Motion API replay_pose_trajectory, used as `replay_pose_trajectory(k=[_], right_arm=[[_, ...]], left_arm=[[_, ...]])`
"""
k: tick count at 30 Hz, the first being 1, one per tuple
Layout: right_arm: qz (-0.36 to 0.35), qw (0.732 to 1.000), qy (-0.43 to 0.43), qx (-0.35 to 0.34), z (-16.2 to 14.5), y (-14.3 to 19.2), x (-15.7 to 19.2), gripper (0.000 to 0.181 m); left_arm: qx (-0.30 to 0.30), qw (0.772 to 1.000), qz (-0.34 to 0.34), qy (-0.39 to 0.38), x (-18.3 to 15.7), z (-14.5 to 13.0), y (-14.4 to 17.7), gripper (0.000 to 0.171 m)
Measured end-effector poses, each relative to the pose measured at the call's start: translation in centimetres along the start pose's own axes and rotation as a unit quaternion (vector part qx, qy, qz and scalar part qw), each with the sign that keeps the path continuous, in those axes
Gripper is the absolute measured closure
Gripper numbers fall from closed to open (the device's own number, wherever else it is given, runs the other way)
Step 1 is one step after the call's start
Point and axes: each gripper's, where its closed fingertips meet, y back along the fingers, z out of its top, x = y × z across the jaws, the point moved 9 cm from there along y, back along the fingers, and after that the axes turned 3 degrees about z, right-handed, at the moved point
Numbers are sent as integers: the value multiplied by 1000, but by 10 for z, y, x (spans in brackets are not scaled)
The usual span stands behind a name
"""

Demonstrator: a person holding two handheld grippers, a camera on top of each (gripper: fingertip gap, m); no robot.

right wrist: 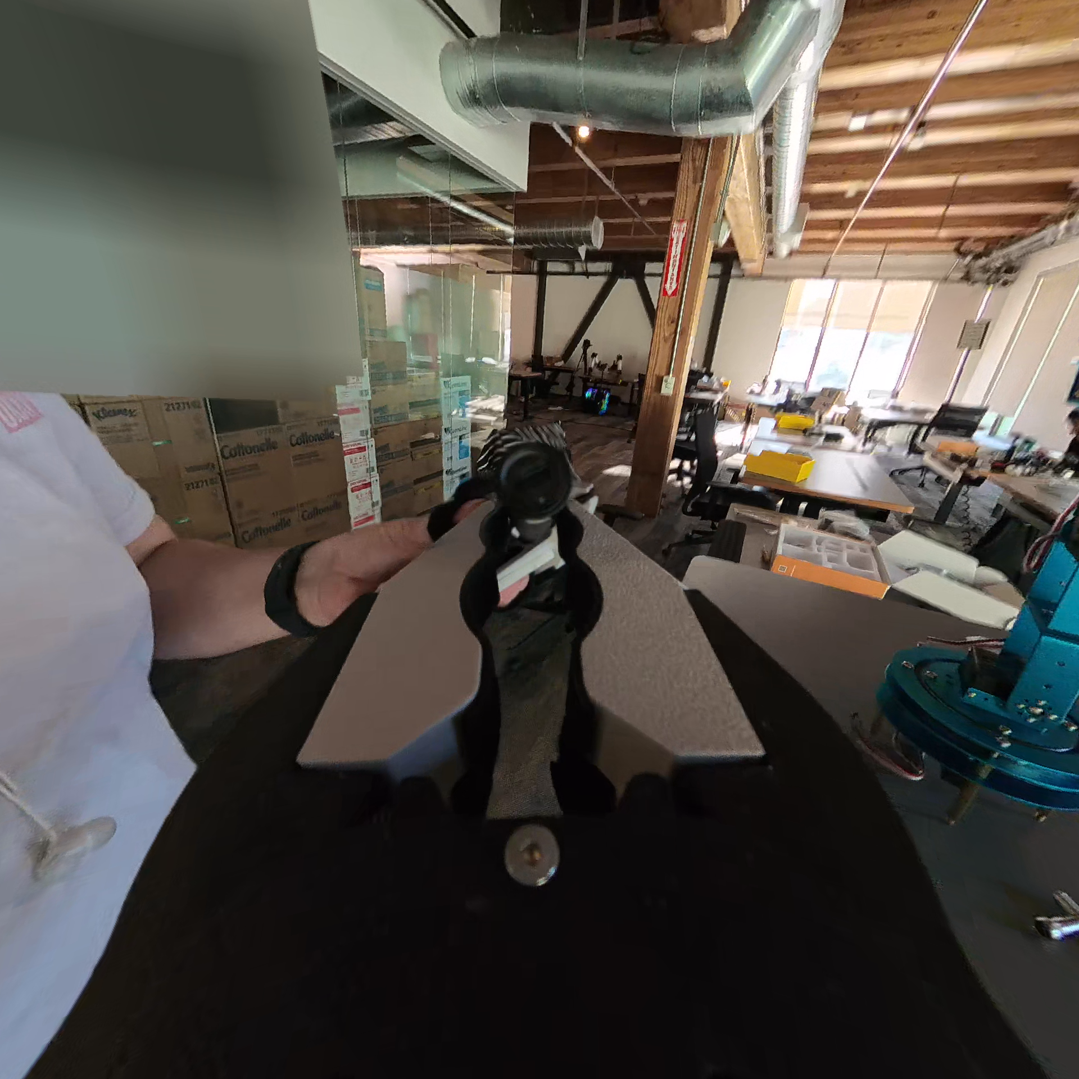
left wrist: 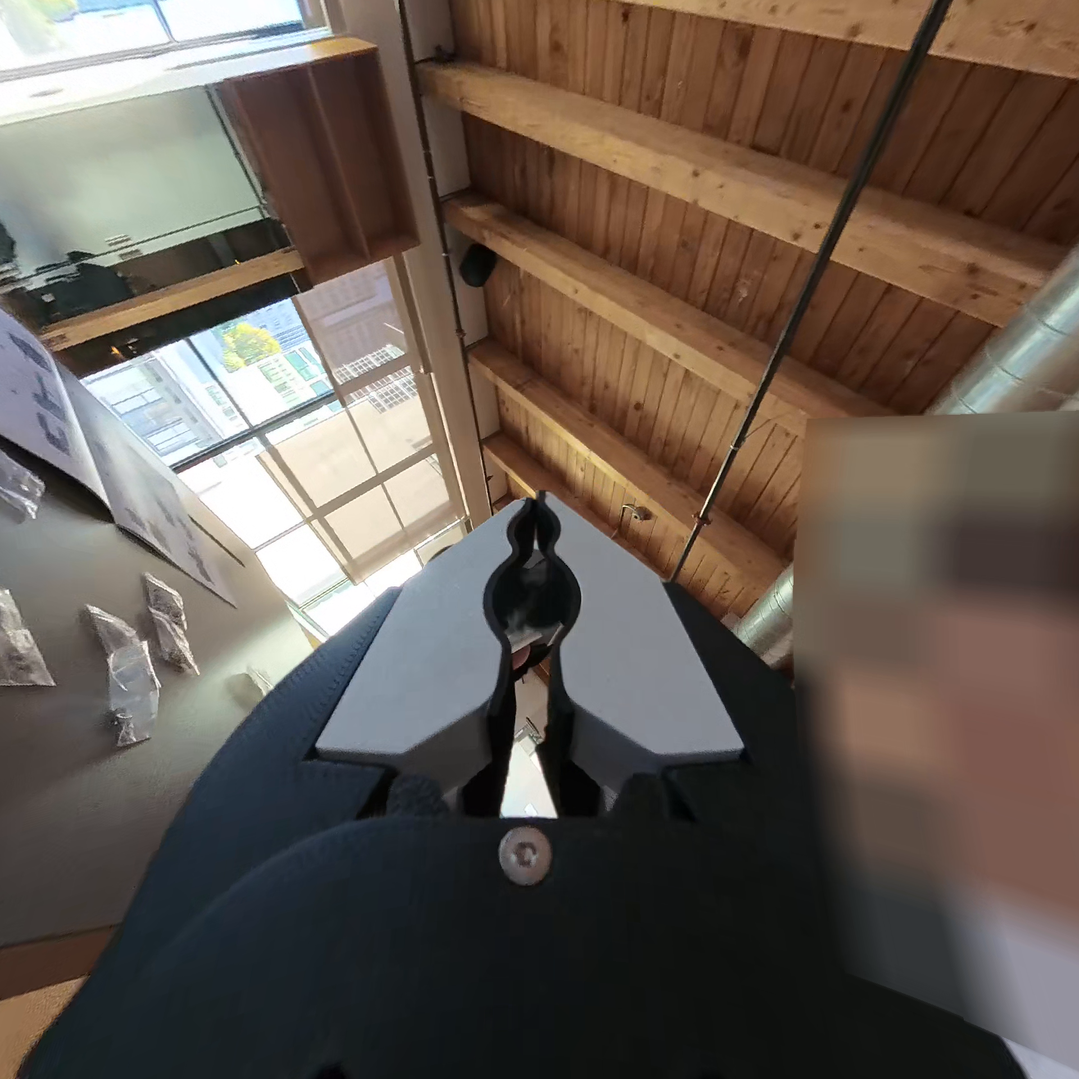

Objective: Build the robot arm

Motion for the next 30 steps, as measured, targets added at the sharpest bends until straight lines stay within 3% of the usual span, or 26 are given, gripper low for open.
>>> replay_pose_trajectory(k=[9, 12, 17, 21, 24, 27, 28, 30], right_arm=[[-35, 999, -15, 31, -22, -34, -15, 166], [-36, 996, 0, 82, -37, -66, -18, 164], [-72, 994, 28, 80, -48, -120, -25, 165], [-95, 994, -52, 16, -54, -165, -35, 165], [-125, 982, -136, -43, -55, -187, -46, 165], [-164, 959, -220, -68, -58, -197, -52, 166], [-175, 951, -245, -71, -60, -200, -53, 166], [-192, 935, -288, -75, -65, -207, -54, 165]], left_arm=[[45, 997, 25, 61, 14, 28, -5, 171], [76, 994, 21, 76, 16, 40, -5, 171], [114, 990, 11, 85, 13, 85, 19, 171], [143, 989, -14, 20, -4, 134, 46, 170], [155, 982, 6, -109, -12, 178, 77, 138], [168, 945, 39, -278, -27, 227, 114, 123], [189, 919, 43, -344, -37, 238, 121, 123], [271, 840, 49, -468, -56, 246, 122, 128]])
